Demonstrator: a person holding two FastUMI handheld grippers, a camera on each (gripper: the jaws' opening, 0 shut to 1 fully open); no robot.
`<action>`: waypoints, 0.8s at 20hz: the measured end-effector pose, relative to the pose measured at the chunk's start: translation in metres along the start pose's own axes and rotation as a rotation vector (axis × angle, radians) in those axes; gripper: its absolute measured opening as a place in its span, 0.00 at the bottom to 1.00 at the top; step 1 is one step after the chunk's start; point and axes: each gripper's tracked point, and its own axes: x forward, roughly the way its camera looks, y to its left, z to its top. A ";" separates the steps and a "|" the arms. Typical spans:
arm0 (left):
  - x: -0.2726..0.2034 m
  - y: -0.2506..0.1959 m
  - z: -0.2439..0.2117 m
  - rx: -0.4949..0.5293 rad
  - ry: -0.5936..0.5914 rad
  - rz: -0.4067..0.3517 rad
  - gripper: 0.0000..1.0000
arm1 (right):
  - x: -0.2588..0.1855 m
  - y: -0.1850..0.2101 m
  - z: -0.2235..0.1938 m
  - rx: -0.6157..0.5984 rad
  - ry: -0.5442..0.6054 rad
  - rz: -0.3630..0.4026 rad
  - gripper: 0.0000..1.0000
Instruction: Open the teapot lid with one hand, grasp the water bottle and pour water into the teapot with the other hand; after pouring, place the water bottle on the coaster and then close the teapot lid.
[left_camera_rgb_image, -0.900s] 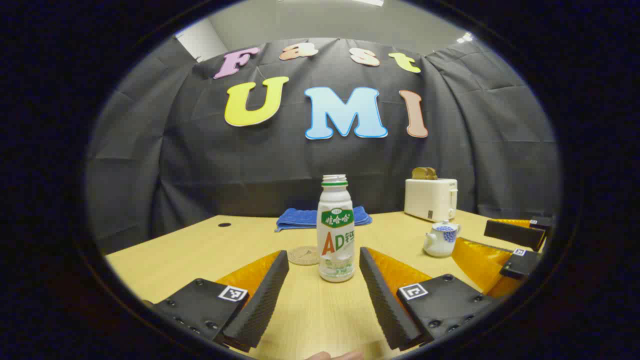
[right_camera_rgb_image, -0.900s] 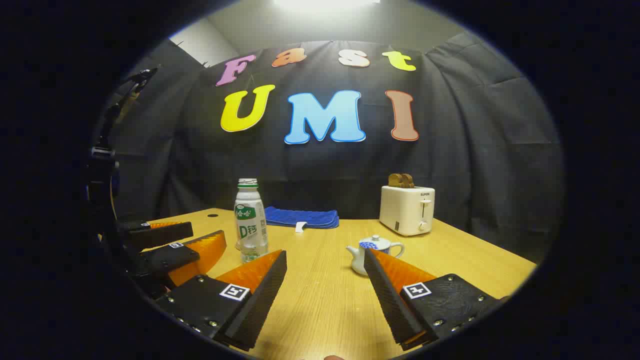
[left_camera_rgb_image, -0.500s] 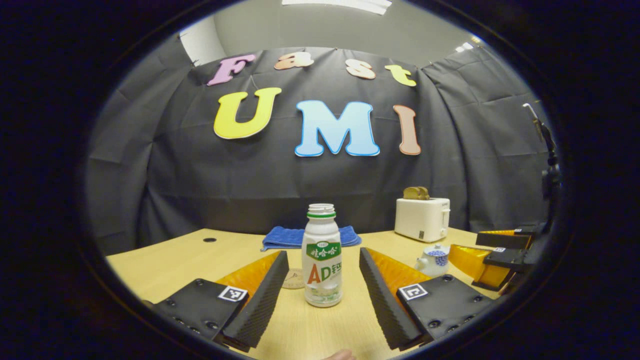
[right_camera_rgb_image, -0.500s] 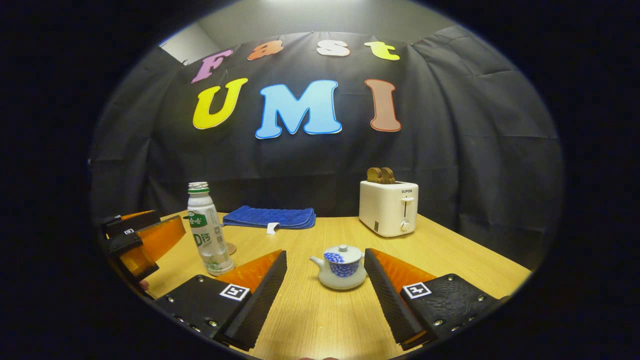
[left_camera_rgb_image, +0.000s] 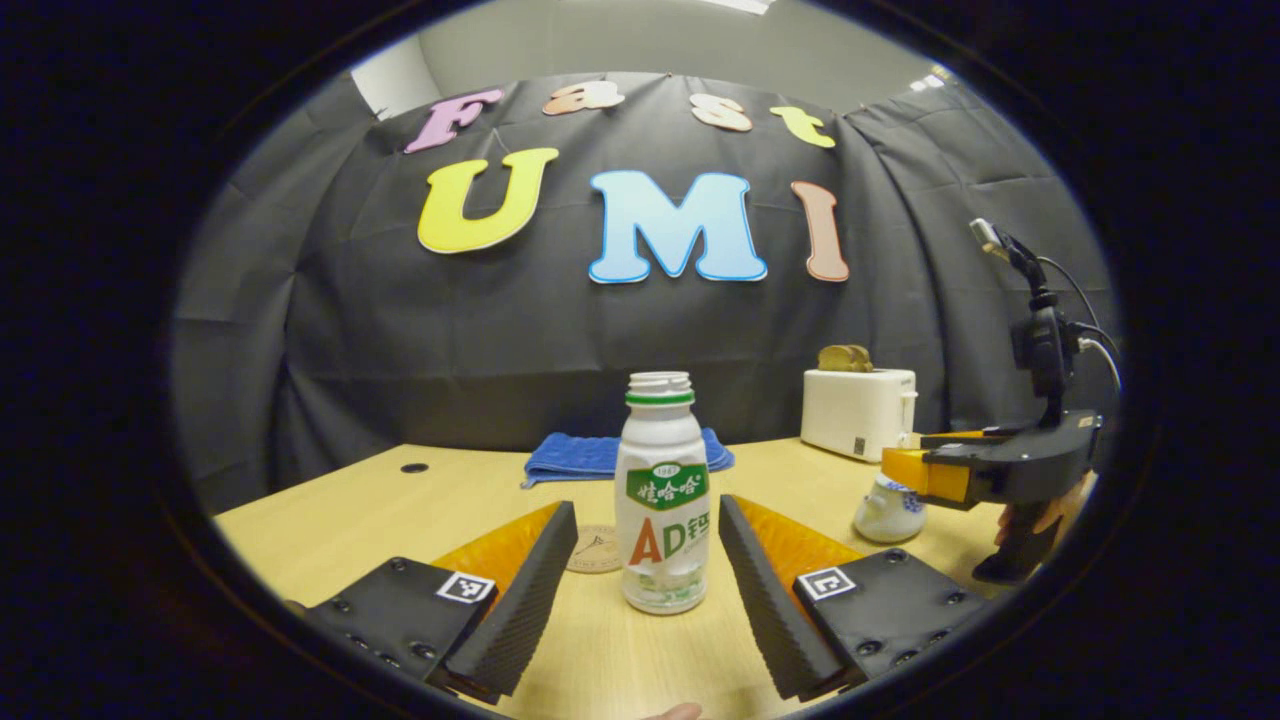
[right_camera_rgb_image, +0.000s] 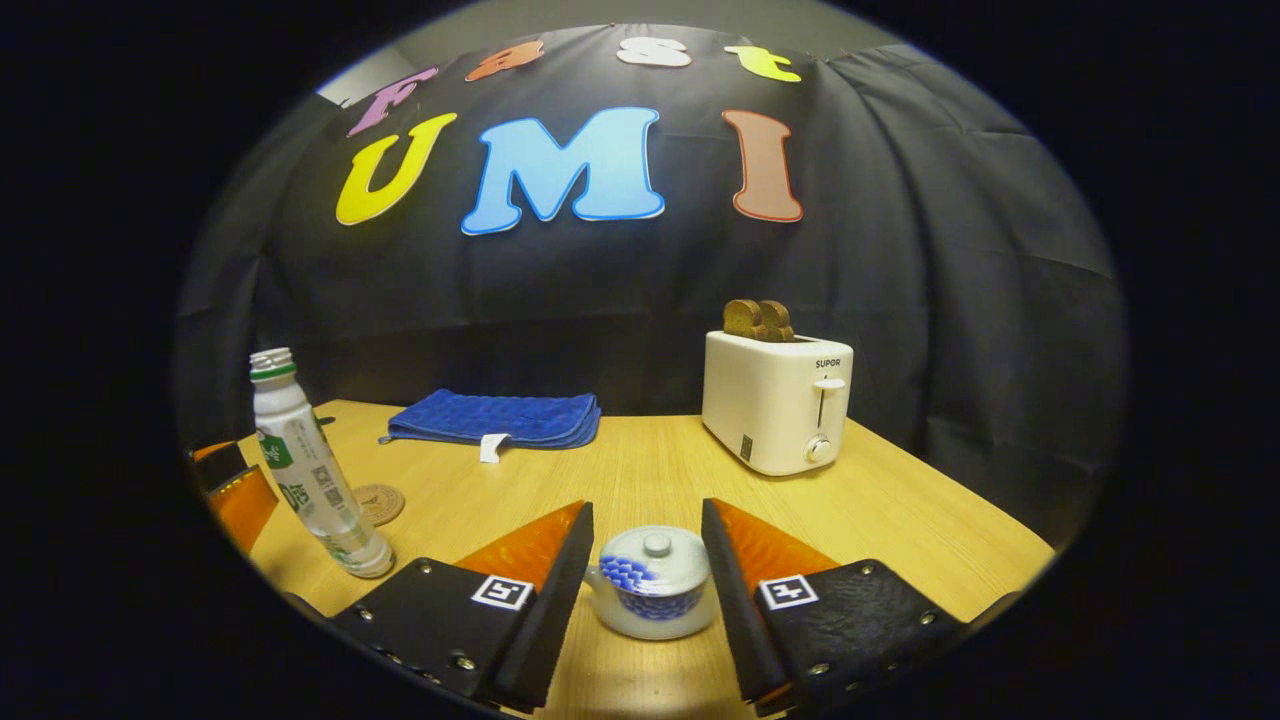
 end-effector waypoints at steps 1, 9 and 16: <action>0.000 0.002 0.000 0.000 -0.001 0.001 0.99 | 0.004 0.002 -0.002 0.002 0.004 0.008 0.62; -0.001 0.006 0.002 -0.002 -0.018 -0.001 0.99 | 0.005 0.004 -0.005 -0.070 0.001 0.009 0.27; -0.003 0.003 0.003 0.000 -0.022 -0.004 0.99 | 0.006 -0.002 -0.002 -0.086 -0.028 -0.007 0.01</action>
